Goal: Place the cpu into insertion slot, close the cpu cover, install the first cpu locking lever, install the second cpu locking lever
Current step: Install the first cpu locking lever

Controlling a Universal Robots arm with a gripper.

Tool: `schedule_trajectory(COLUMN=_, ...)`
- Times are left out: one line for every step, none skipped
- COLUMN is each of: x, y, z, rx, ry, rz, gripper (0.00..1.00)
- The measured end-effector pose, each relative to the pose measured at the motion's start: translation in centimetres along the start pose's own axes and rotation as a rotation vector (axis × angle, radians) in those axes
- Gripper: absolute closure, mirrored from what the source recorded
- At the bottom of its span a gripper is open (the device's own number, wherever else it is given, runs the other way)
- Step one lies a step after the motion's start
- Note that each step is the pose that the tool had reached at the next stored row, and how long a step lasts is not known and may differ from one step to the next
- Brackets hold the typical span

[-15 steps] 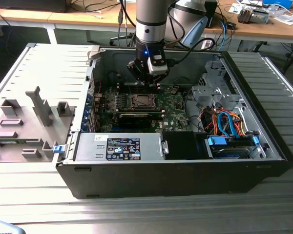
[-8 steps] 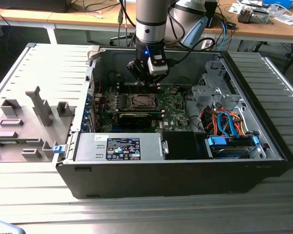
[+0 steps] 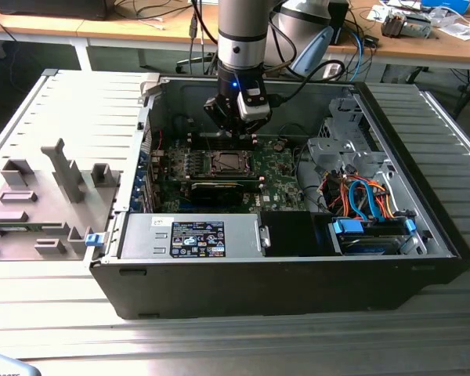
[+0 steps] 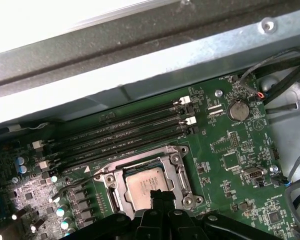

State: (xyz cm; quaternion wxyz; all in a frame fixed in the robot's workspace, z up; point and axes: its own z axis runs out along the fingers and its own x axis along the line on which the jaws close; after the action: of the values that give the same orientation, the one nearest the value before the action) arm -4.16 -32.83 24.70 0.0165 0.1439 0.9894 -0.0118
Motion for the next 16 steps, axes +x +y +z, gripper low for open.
schedule_trajectory(x=0.00, y=0.00, z=0.00, rx=0.0000, ry=0.0000, rz=-0.001, gripper=0.89)
schedule_trajectory(x=0.00, y=0.00, z=0.00, rx=0.0000, ry=-0.0001, rz=-0.002, gripper=0.89)
schedule_trajectory(x=0.00, y=0.00, z=0.00, rx=-0.0001, ry=0.0000, rz=-0.003, gripper=0.89)
schedule_trajectory(x=0.00, y=0.00, z=0.00, rx=-0.0001, ry=0.0000, rz=-0.005, gripper=0.89)
schedule_trajectory(x=0.00, y=0.00, z=0.00, rx=-0.0001, ry=-0.0001, rz=-0.006, gripper=0.89)
schedule_trajectory(x=0.00, y=0.00, z=0.00, rx=-0.0001, ry=-0.0001, rz=-0.007, gripper=0.89)
schedule_trajectory(x=0.00, y=0.00, z=0.00, rx=-0.0003, ry=-0.0001, rz=-0.008, gripper=0.89)
schedule_trajectory(x=0.00, y=0.00, z=0.00, rx=-0.0003, ry=-0.0002, rz=-0.009, gripper=0.89)
schedule_trajectory(x=0.00, y=0.00, z=0.00, rx=-0.0003, ry=-0.0002, rz=-0.010, gripper=0.89)
schedule_trajectory(x=0.00, y=0.00, z=0.00, rx=-0.0003, ry=-0.0002, rz=-0.011, gripper=0.89)
schedule_trajectory(x=0.00, y=0.00, z=0.00, rx=-0.0004, ry=-0.0002, rz=-0.012, gripper=0.89)
schedule_trajectory(x=0.00, y=0.00, z=0.00, rx=-0.0005, ry=-0.0002, rz=-0.014, gripper=0.89)
schedule_trajectory(x=0.00, y=0.00, z=0.00, rx=-0.0005, ry=-0.0003, rz=-0.015, gripper=0.89)
schedule_trajectory(x=0.00, y=0.00, z=0.00, rx=-0.0005, ry=-0.0003, rz=-0.016, gripper=0.89)
schedule_trajectory(x=0.00, y=0.00, z=0.00, rx=-0.0005, ry=-0.0003, rz=-0.017, gripper=0.89)
schedule_trajectory(x=0.00, y=0.00, z=0.00, rx=-0.0006, ry=-0.0003, rz=-0.018, gripper=0.89)
